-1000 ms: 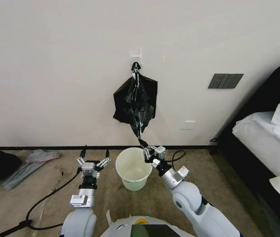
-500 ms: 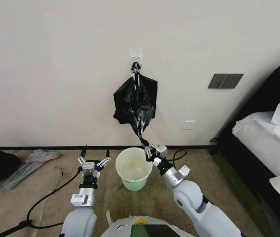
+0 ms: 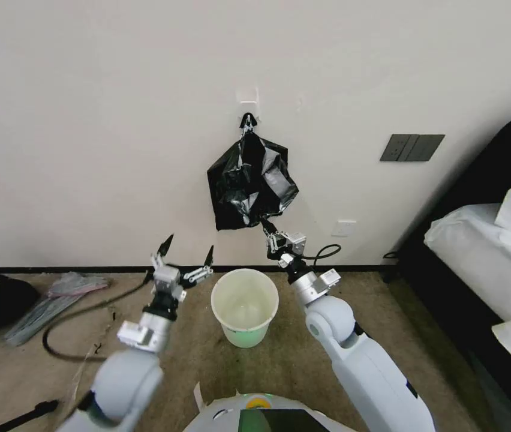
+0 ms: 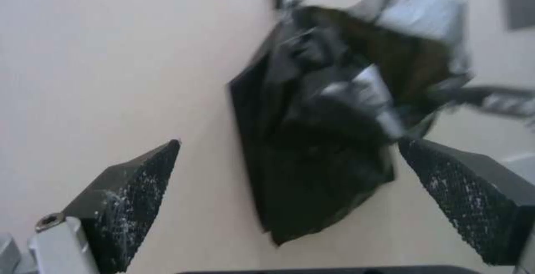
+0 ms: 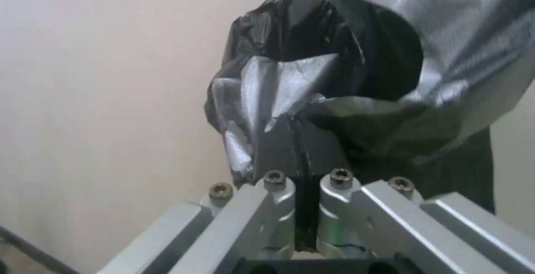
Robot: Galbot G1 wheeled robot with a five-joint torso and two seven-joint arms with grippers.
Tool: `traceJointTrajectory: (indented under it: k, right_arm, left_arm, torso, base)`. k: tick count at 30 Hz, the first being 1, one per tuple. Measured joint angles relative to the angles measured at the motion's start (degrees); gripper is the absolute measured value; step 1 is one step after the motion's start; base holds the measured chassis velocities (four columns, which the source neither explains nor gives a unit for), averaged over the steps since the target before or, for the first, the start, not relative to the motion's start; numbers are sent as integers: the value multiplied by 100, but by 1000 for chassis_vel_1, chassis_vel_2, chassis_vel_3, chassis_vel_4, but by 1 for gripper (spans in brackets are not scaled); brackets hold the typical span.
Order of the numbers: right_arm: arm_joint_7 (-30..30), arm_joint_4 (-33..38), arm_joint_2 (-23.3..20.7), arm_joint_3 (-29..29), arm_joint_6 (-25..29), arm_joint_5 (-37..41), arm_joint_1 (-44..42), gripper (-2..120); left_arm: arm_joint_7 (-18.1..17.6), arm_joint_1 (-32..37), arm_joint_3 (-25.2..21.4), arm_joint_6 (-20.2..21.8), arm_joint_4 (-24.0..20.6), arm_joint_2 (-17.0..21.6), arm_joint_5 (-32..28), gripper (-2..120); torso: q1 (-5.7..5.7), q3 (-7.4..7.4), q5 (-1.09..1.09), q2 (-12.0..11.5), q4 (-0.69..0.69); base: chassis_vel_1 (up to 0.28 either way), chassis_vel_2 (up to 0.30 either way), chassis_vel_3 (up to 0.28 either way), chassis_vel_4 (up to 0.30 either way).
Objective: Place a trash bag onto the trash bin.
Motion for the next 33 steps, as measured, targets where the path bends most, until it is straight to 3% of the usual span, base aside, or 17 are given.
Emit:
traceJointTrajectory:
  k: [1, 3, 4, 5, 7, 8, 12, 13, 15, 16, 17, 21, 22, 25, 26, 29, 33]
  right_arm:
    - [-9, -131, 28, -49, 80, -345, 74, 0]
    - [-18, -193, 107, -92, 142, -595, 77, 0]
    - [-18, -193, 107, -92, 142, -595, 77, 0]
    - [-29, -226, 168, -105, 200, -779, 54, 0]
    - [-50, -263, 219, -109, 273, -966, 21, 0]
    - [-50, -263, 219, -109, 273, -966, 21, 0]
    - [-79, -295, 254, -67, 384, -1062, -2, 0]
    - [-79, -295, 254, -67, 384, -1062, -2, 0]
    - [-90, -295, 249, -30, 419, -1067, -2, 0]
    - [-94, -294, 249, -21, 425, -1068, -2, 0]
    - [-94, -294, 249, -21, 425, -1068, -2, 0]
    - [-104, -269, 257, 32, 458, -1069, -48, 0]
    - [-104, -269, 257, 32, 458, -1069, -48, 0]
    - [-108, -247, 249, 69, 482, -1066, -93, 0]
    - [-108, -247, 249, 69, 482, -1066, -93, 0]
    - [-115, -209, 218, 101, 504, -1062, -119, 0]
    - [-118, -169, 193, 136, 522, -1055, -150, 0]
  left_arm:
    - [-100, -487, 38, 377, -70, 860, -757, 100]
    - [-161, -967, 63, 607, -122, 1497, -1317, 100]
    - [-161, -967, 63, 607, -122, 1497, -1317, 100]
    - [-206, -1453, 115, 783, -147, 2145, -1830, 100]
    - [-268, -2109, 340, 991, -125, 2860, -2402, 100]
    - [-268, -2109, 340, 991, -125, 2860, -2402, 100]
    - [-362, -4302, 1898, 1390, 173, 3819, -3282, 100]
    - [-362, -4302, 1898, 1390, 173, 3819, -3282, 100]
    - [-399, -5784, 3053, 1669, 385, 4025, -3613, 100]
    - [-404, -6245, 3423, 1758, 449, 4052, -3707, 100]
    - [-404, -6245, 3423, 1758, 449, 4052, -3707, 100]
    - [-430, -8307, 5232, 2121, 807, 3940, -3848, 100]
    - [-430, -8307, 5232, 2121, 807, 3940, -3848, 100]
    - [-463, -9423, 6110, 2309, 1025, 3679, -3967, 100]
    - [-463, -9423, 6110, 2309, 1025, 3679, -3967, 100]
    - [-512, -10200, 6899, 2526, 1253, 3428, -4072, 100]
    - [-632, -10472, 7172, 2834, 1425, 3230, -4332, 100]
  torso:
    - [0, 0, -3, 0, 7]
    - [0, 0, -2, 0, 1]
    - [0, 0, -2, 0, 1]
    - [0, 0, 2, 0, -2]
    - [0, 0, 0, 0, -2]
    - [0, 0, 0, 0, -2]
    - [0, 0, 1, 0, -1]
    - [0, 0, 1, 0, -1]
    - [0, 0, 1, 0, -2]
    - [0, 0, 2, 0, 0]
    - [0, 0, 2, 0, 0]
    - [1, 0, 1, 0, 1]
    - [1, 0, 1, 0, 1]
    - [0, 0, 3, 0, 0]
    - [0, 0, 3, 0, 0]
    - [0, 0, 3, 0, 1]
    - [0, 0, 2, 0, 1]
  base:
    - [0, 0, 0, 0]
    - [0, 0, 0, 0]
    - [0, 0, 0, 0]
    - [0, 0, 0, 0]
    - [0, 0, 0, 0]
    - [0, 0, 0, 0]
    - [0, 0, 0, 0]
    - [0, 0, 0, 0]
    - [0, 0, 0, 0]
    - [0, 0, 0, 0]
    - [0, 0, 0, 0]
    - [0, 0, 0, 0]
    - [0, 0, 0, 0]
    - [0, 0, 0, 0]
    - [0, 0, 0, 0]
    - [0, 0, 0, 0]
    - [0, 0, 0, 0]
